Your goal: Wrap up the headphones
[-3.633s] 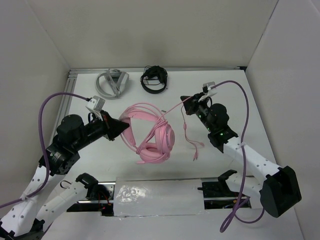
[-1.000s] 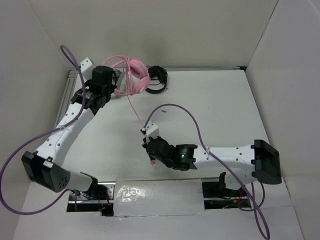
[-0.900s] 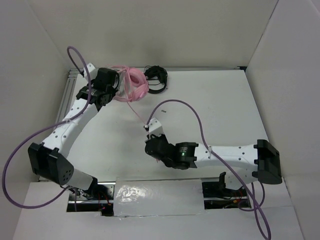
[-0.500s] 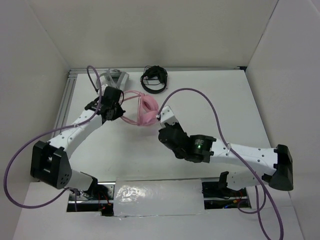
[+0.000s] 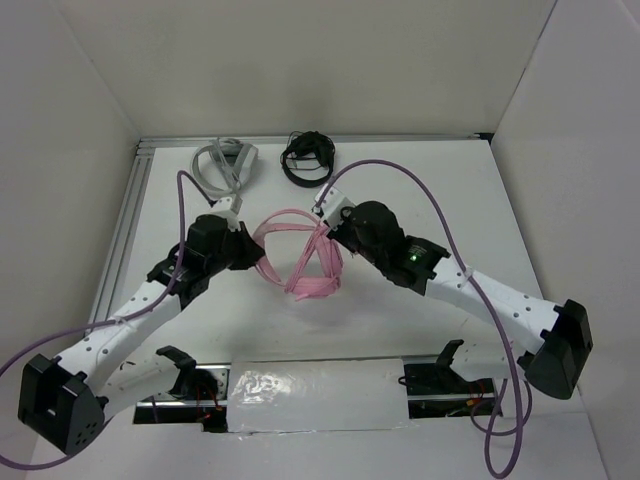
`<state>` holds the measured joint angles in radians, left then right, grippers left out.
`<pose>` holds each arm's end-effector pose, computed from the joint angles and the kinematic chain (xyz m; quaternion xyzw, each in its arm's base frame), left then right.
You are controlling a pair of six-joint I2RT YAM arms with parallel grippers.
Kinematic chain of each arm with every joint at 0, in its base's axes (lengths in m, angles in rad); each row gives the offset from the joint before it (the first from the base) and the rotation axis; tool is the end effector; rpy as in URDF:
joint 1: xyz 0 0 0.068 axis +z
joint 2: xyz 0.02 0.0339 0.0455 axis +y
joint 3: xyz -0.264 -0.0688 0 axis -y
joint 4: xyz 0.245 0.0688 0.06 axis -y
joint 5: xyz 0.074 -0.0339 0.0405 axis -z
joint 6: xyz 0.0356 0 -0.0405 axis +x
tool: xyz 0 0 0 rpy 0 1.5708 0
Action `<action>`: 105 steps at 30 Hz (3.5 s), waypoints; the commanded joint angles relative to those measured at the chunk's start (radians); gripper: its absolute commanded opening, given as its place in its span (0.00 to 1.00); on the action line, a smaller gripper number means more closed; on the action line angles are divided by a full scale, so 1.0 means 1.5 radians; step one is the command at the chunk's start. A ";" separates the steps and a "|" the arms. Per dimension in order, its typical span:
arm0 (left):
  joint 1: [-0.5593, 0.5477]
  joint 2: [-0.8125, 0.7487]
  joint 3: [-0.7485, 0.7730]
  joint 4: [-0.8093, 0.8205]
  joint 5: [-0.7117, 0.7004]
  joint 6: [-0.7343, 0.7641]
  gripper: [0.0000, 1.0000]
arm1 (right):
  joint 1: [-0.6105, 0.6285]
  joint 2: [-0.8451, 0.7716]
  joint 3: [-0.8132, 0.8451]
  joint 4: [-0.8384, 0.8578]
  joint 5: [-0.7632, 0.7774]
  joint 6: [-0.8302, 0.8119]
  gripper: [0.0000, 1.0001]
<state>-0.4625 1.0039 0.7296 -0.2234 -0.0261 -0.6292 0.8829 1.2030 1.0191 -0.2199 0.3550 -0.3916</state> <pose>0.2032 -0.1003 0.2753 -0.0782 0.8559 -0.2558 0.4427 0.1846 0.2051 0.3318 -0.4106 0.7181 -0.0111 0.5618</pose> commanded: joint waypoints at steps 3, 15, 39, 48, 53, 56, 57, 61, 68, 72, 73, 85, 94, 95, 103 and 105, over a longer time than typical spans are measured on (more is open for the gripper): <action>-0.011 -0.042 -0.009 0.098 0.124 0.071 0.00 | -0.063 0.021 0.045 0.058 -0.180 -0.038 0.00; -0.011 -0.099 -0.059 0.190 0.239 0.099 0.00 | -0.196 0.023 -0.071 0.127 -0.552 0.121 0.07; 0.002 0.013 -0.124 0.284 0.227 0.018 0.00 | -0.181 0.035 -0.268 0.276 -0.456 0.550 0.37; 0.037 -0.004 -0.147 0.311 0.294 0.017 0.00 | -0.181 0.041 -0.293 0.248 -0.395 0.541 0.49; 0.038 -0.029 -0.151 0.323 0.348 0.049 0.00 | -0.170 0.016 -0.291 0.232 -0.359 0.489 0.51; 0.038 -0.037 -0.138 0.300 0.360 0.054 0.00 | -0.155 0.000 -0.294 0.240 -0.328 0.455 0.52; 0.038 -0.039 -0.135 0.294 0.362 0.052 0.00 | -0.152 -0.007 -0.295 0.242 -0.324 0.439 0.53; 0.038 -0.040 -0.110 0.270 0.361 0.050 0.00 | -0.137 -0.030 -0.311 0.259 -0.318 0.403 0.52; 0.040 -0.043 -0.093 0.265 0.370 0.036 0.00 | -0.103 -0.062 -0.350 0.294 -0.268 0.396 0.48; 0.040 -0.038 -0.092 0.266 0.372 0.030 0.00 | -0.098 -0.049 -0.364 0.340 -0.257 0.415 0.26; 0.040 -0.037 -0.094 0.268 0.368 0.025 0.00 | -0.098 -0.045 -0.369 0.366 -0.253 0.425 0.17; 0.063 -0.006 -0.159 0.345 0.333 -0.094 0.00 | -0.084 0.071 -0.353 0.411 -0.318 0.544 0.07; 0.086 0.005 -0.154 0.300 0.317 -0.068 0.00 | -0.074 0.016 -0.335 0.296 -0.200 0.578 0.56; 0.087 0.005 -0.150 0.288 0.312 -0.064 0.00 | -0.074 0.006 -0.327 0.268 -0.175 0.592 0.56; 0.093 0.000 -0.134 0.260 0.309 -0.051 0.00 | -0.051 -0.140 -0.292 0.069 -0.024 0.634 0.78; 0.094 -0.003 -0.125 0.246 0.303 -0.048 0.00 | -0.050 -0.185 -0.297 0.035 -0.008 0.645 0.99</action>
<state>-0.3279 1.0195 0.4744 0.0998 0.4259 -0.6807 0.7891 1.0119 0.5388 -0.0677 0.2630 0.5285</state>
